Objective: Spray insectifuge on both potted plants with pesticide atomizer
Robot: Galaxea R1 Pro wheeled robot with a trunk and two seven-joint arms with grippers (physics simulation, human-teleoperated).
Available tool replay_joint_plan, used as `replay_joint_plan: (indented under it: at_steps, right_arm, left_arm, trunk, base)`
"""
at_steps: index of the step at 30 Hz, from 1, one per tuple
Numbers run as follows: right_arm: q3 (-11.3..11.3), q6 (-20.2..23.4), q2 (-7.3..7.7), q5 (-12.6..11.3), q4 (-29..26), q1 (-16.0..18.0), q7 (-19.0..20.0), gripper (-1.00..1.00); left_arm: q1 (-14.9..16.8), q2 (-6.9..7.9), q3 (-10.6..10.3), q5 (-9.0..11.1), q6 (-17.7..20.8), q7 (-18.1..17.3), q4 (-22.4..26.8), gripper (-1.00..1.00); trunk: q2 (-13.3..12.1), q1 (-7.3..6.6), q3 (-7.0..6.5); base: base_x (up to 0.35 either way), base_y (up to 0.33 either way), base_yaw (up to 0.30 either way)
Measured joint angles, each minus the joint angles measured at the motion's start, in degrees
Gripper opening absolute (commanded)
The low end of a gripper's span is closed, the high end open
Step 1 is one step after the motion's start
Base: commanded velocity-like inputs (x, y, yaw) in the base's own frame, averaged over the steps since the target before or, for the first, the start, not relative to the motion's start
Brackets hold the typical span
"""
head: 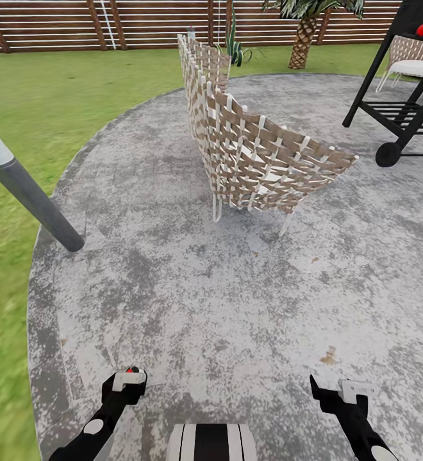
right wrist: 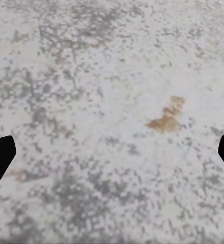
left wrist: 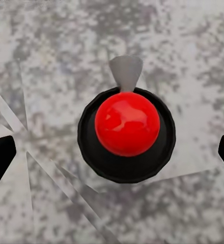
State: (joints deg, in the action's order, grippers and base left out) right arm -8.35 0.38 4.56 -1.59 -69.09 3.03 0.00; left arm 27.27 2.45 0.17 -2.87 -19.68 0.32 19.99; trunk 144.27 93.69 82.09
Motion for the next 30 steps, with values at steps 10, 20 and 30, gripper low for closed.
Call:
replay_joint_plan:
  at_steps: [10, 20, 30]
  right_arm:
    - [0.0, 0.0, 0.00, 0.1, 0.0, 0.0, 0.0, 1.00]
    - [0.0, 0.0, 0.00, 0.1, 0.1, 0.0, -0.1, 1.00]
    - [0.0, 0.0, 0.00, 0.1, 0.1, 0.0, 0.0, 1.00]
  left_arm:
    - [0.0, 0.00, 0.0, 0.0, 0.0, 0.0, 0.0, 1.00]
    - [0.1, -0.03, 0.0, 0.1, 0.0, 0.0, 0.0, -1.00]
    - [0.1, -0.08, 0.0, 0.0, 0.0, 0.0, 0.0, -1.00]
  trunk:
    - [0.0, 0.00, 0.00]
    - [0.0, 0.00, 0.00]
    - [0.0, 0.00, 0.00]
  base:
    - [0.000, 0.000, 0.000]
    - [0.000, 0.000, 0.000]
    - [0.000, 0.000, 0.000]
